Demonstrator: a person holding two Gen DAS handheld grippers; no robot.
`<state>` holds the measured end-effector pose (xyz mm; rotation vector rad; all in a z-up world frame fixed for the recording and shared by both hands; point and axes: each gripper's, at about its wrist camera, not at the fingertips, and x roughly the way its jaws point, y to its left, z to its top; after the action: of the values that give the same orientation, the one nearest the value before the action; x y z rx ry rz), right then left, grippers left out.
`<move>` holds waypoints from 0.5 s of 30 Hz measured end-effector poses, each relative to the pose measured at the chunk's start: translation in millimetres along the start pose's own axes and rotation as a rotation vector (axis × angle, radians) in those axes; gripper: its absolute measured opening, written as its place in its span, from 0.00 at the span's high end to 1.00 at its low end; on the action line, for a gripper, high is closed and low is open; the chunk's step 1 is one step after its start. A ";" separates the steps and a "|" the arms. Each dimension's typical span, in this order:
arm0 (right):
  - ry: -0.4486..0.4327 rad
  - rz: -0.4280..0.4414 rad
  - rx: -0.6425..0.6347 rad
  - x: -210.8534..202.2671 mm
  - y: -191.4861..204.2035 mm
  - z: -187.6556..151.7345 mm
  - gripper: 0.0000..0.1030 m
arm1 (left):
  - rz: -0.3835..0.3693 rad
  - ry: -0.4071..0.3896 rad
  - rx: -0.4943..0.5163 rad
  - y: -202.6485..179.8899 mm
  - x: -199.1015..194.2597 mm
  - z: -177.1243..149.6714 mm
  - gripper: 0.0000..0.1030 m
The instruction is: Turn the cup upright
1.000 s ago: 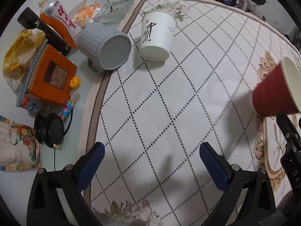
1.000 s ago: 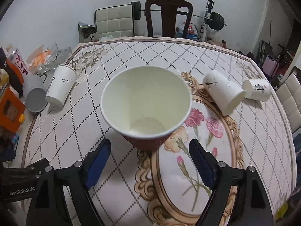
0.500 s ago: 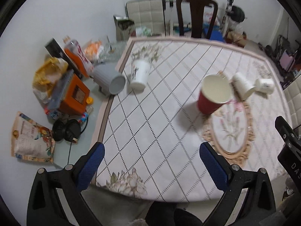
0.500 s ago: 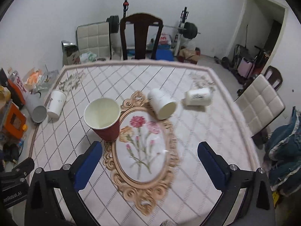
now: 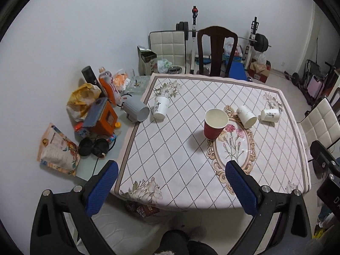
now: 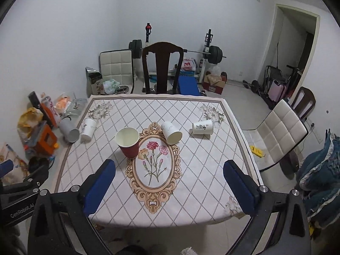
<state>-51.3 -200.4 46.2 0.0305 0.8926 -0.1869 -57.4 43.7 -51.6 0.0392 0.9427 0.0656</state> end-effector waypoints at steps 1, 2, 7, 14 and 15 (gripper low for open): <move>0.001 0.003 0.000 -6.9 -1.0 -0.4 0.00 | -0.002 -0.006 0.001 1.5 -7.6 -0.6 0.00; 0.004 0.008 0.000 -14.4 -2.1 -0.7 0.00 | -0.008 -0.012 -0.001 2.4 -12.8 -1.6 0.00; -0.005 0.013 -0.002 -42.3 -3.1 -3.0 0.00 | -0.032 -0.041 -0.019 10.8 -30.9 -3.6 0.00; -0.010 0.003 0.005 -61.2 2.0 -4.3 0.00 | -0.037 -0.064 -0.004 16.9 -41.2 -2.9 0.00; -0.011 0.001 0.005 -62.9 3.3 -4.1 0.00 | -0.036 -0.067 -0.003 17.5 -42.0 -2.5 0.00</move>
<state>-92.4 -187.3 92.3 0.0348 0.8814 -0.1887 -84.7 58.1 -18.1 0.0219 0.8764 0.0320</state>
